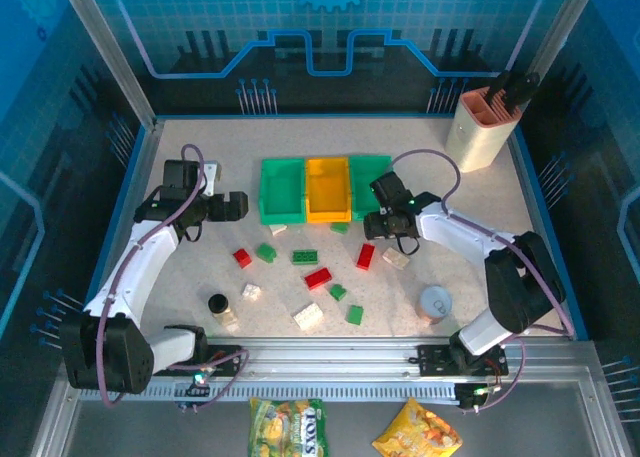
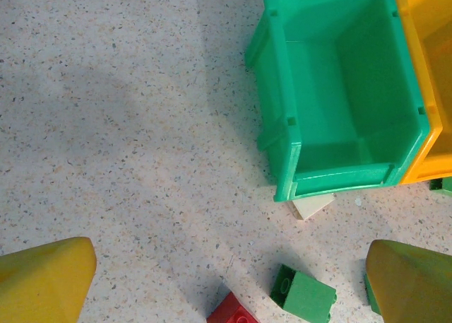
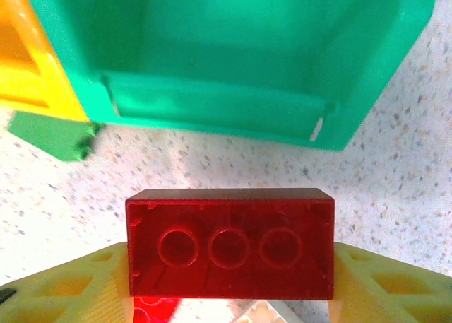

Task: Sort the legos into containers by color
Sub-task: Pick up the lego from the center of the table, then place the lego in the container.

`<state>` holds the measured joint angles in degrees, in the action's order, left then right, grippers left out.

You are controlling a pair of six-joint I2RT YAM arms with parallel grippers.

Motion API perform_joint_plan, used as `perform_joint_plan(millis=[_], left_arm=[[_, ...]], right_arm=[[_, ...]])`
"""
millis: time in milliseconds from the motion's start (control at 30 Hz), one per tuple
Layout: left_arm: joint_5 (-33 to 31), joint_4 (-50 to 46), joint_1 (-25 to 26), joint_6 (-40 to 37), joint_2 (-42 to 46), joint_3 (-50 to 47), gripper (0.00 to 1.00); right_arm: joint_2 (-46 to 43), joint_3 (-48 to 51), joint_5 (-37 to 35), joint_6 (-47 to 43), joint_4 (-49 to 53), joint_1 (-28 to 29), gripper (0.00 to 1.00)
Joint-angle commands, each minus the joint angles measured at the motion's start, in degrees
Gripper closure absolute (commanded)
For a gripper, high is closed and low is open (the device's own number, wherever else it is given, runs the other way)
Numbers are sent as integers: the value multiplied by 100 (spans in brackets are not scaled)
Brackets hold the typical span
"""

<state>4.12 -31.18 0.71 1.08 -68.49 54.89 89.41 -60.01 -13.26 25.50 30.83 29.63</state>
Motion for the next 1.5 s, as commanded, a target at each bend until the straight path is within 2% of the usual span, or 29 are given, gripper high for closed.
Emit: perform_joint_plan(millis=[0, 467, 767, 1100, 1467], left_arm=[[10, 32, 17, -91, 60, -31, 1], [79, 41, 5, -66, 81, -37, 1], [125, 59, 5, -55, 73, -40, 1], [117, 51, 8, -52, 77, -49, 1], [105, 20, 5, -69, 81, -48, 1]], right_arm=[[-3, -409, -13, 64, 204, 38, 36], [1397, -2138, -333, 96, 231, -207, 36], [2005, -2654, -328, 148, 205, -406, 35], [2188, -2736, -468, 159, 187, -451, 29], [1918, -2663, -472, 128, 222, -451, 26]])
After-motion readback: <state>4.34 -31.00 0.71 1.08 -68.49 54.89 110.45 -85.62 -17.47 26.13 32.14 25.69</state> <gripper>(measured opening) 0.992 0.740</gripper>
